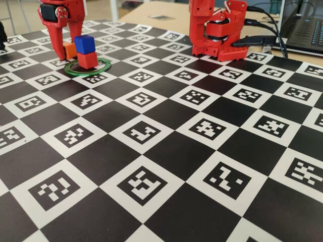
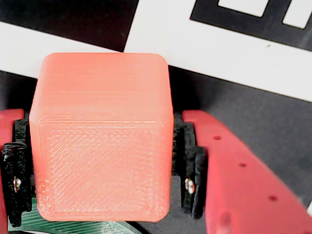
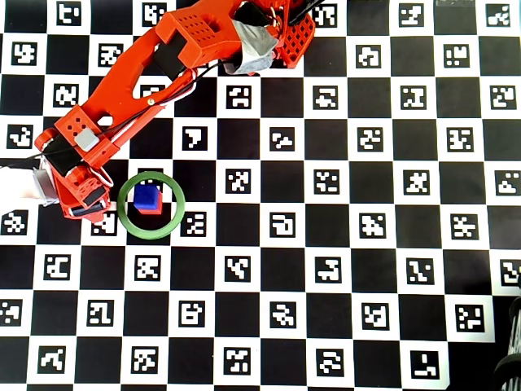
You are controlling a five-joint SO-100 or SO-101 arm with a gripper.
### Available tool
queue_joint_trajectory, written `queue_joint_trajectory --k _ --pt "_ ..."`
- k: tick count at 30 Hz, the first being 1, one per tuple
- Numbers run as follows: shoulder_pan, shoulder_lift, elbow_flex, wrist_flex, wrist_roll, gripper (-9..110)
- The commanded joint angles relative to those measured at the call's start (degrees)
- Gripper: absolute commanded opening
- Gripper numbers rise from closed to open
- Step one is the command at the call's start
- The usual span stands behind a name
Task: Grab the red cube then put it in the green circle then put the blue cube on top and finally the orange cube on top
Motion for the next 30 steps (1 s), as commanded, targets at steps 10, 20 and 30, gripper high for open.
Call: queue_joint_trajectory --k 10,20,30 --pt "-0.6 6.2 -1.0 0.4 -0.4 7" --pt "-0.7 14.8 -0.4 4.4 -1.1 7" --pt "0.1 19.5 -7.3 10.1 -0.3 6"
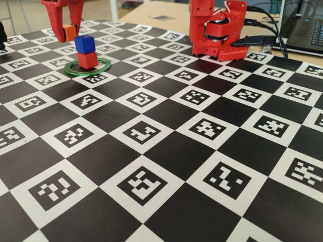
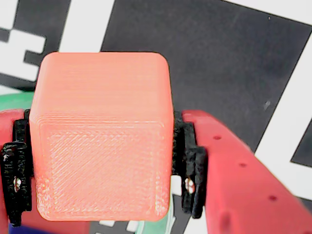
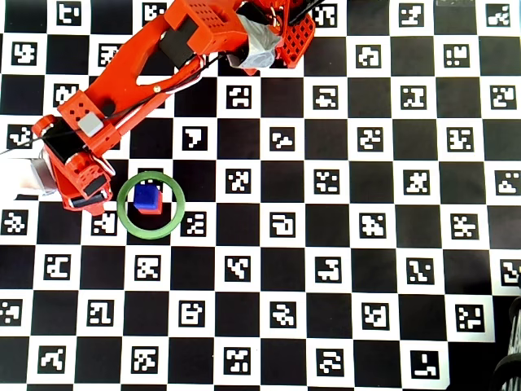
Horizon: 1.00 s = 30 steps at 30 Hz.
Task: Grab the red cube then put it in the green circle then put the blue cube on top and finally the orange cube on top
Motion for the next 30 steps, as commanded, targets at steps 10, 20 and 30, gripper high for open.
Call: queue_joint_trajectory --k 10,20,30 --pt "-0.4 19.2 -3.4 8.0 4.9 6" --pt "-2.5 29.7 8.9 6.4 14.3 7" --pt "-6.1 33.7 17.5 3.6 22.2 7"
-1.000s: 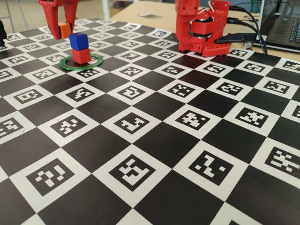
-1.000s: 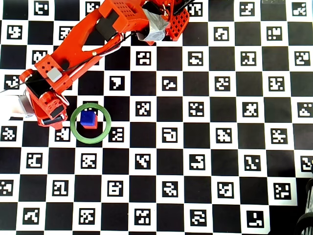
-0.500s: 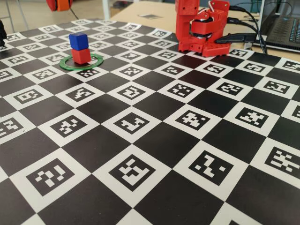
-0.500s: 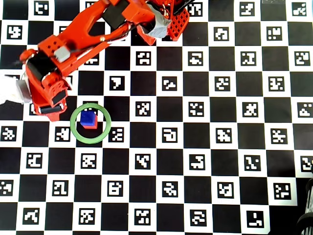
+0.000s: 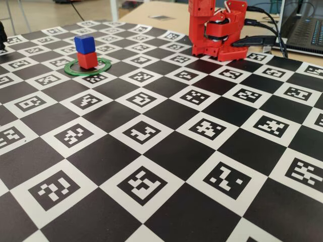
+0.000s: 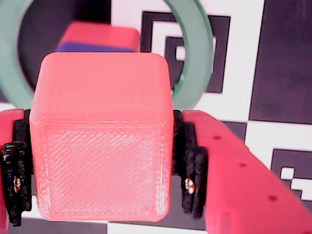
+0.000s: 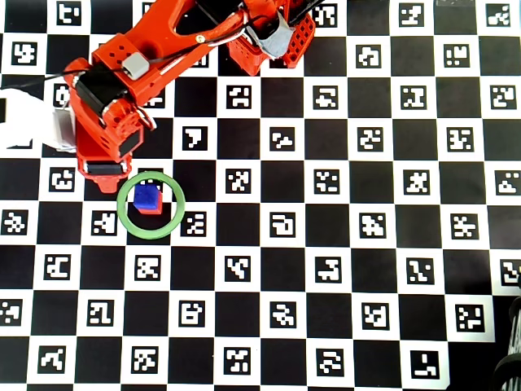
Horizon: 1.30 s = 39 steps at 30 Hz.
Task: Grab the red cube then put it in the green circle then put the blue cube on top and finally the orange cube on top
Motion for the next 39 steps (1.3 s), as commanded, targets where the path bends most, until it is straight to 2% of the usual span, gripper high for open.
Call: queue_joint_trajectory --k 1,16,39 --pt "-1.4 6.9 -0.3 -1.1 2.5 7" --pt "-2.6 1.8 1.2 -2.4 8.3 7" --pt "-6.2 -1.1 5.3 -6.9 9.2 7"
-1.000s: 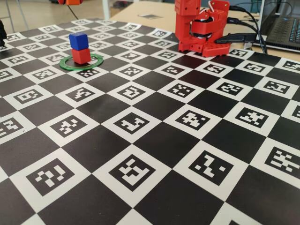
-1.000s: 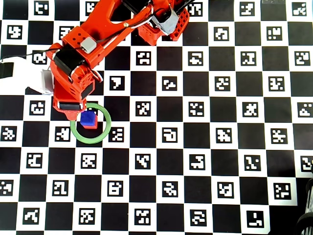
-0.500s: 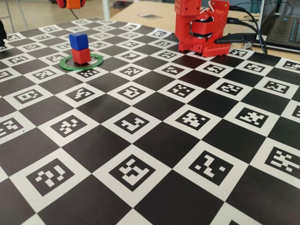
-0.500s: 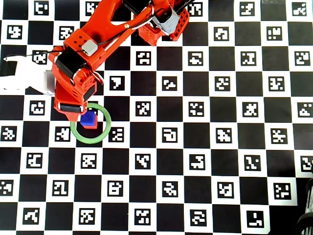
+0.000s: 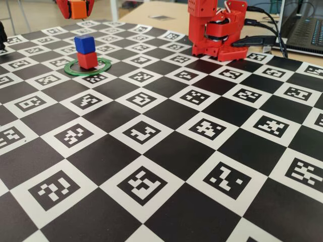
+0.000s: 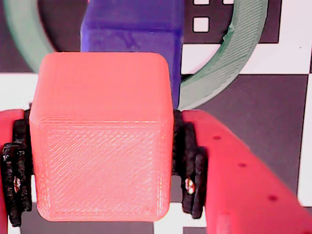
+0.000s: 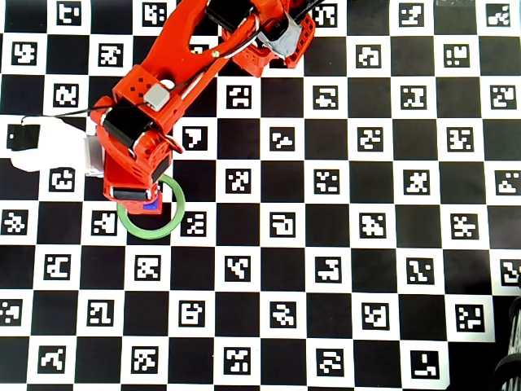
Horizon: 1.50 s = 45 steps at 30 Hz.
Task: Grab the red cube then put it in the green circle then put the blue cube on top and finally the orange cube on top
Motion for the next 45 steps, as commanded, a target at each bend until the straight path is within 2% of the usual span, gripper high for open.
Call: queue_joint_trajectory --k 1,45 --pt "-0.4 1.6 -0.4 -1.1 0.2 7" --pt "-1.4 2.6 4.1 -3.3 0.4 7"
